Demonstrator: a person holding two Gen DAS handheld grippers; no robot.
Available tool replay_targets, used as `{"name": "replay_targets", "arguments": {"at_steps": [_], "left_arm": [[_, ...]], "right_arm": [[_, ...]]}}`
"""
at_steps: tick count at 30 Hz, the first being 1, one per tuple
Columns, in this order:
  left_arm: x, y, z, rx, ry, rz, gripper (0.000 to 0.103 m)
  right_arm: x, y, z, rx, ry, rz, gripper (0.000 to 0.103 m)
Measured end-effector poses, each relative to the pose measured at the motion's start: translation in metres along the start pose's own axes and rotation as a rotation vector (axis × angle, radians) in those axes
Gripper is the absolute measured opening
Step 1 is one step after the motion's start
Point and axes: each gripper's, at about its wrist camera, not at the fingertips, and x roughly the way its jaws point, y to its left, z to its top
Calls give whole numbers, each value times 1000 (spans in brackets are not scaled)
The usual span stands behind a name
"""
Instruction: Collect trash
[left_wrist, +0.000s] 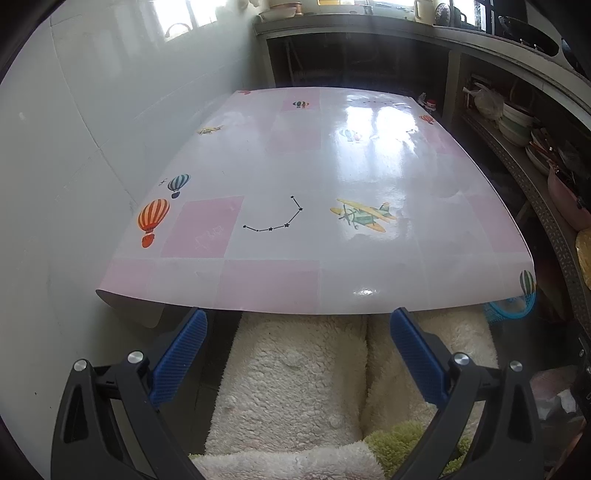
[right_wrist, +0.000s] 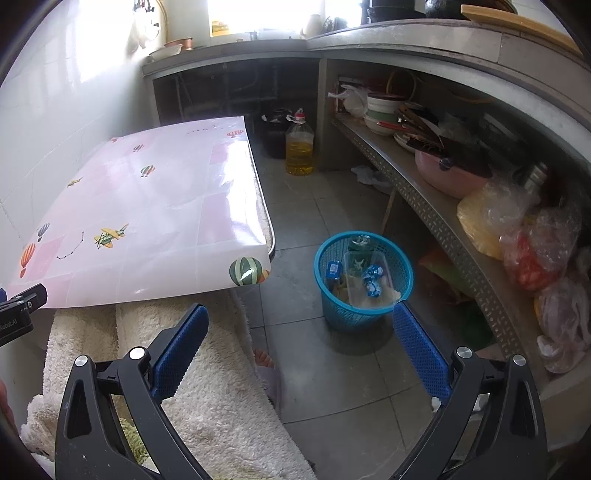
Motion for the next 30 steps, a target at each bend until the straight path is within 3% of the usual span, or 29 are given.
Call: {"name": "replay_targets", "arguments": {"at_steps": [30], "left_arm": [[1,-3,-1,5,6,-1,97]], "right_arm": [[0,0,0,-1,-1,1,96]]}}
